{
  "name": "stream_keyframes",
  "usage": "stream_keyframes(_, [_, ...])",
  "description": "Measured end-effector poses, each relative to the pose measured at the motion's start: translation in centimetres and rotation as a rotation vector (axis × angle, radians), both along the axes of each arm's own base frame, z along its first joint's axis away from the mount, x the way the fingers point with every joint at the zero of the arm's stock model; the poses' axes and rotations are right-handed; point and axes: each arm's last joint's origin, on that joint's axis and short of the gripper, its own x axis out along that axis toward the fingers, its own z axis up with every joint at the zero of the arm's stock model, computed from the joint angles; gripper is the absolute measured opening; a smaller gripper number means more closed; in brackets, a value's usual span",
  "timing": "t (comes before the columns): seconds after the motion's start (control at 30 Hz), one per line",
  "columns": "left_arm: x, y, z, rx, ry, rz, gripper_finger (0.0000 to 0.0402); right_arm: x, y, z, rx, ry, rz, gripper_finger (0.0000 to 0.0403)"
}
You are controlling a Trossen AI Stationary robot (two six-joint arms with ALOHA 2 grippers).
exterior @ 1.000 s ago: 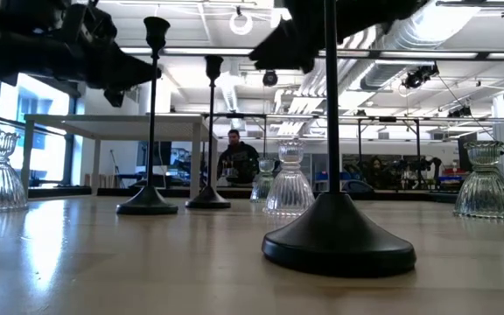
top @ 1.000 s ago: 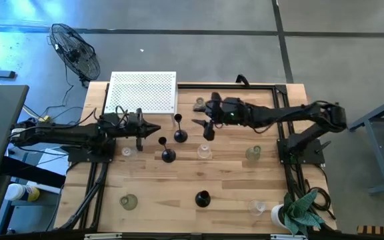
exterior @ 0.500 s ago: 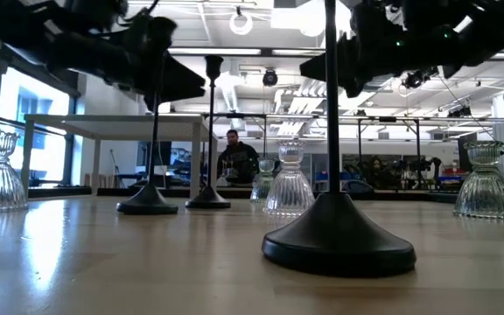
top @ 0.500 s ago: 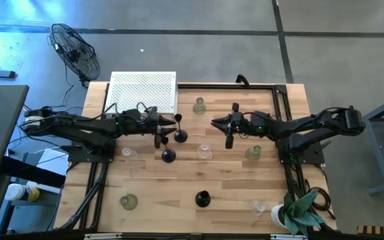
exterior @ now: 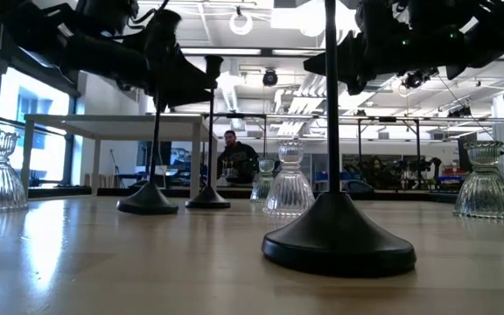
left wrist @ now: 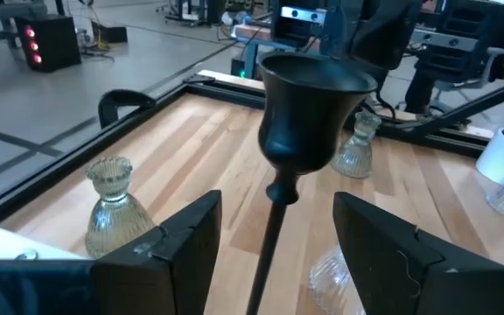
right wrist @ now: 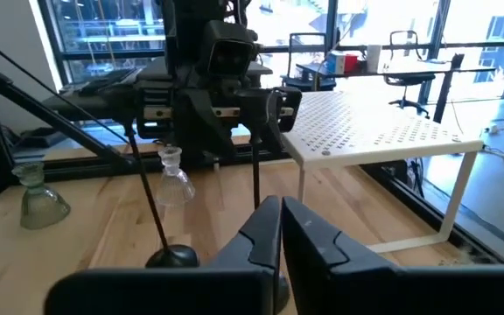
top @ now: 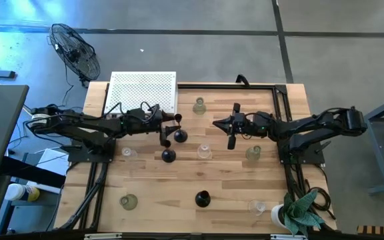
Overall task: Pick & Place candle stick holders
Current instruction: Put the top black candle holder on the shelf
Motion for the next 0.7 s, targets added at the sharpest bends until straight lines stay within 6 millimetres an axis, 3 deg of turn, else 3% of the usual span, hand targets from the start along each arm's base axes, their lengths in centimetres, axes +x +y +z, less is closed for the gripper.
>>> stream_keyframes(0.7, [0.07,-0.06,0.82,0.064,-0.073,-0.03,0.0211,0.01,0.0,0.13,-0.008,-0.012,0.0,0.0004])
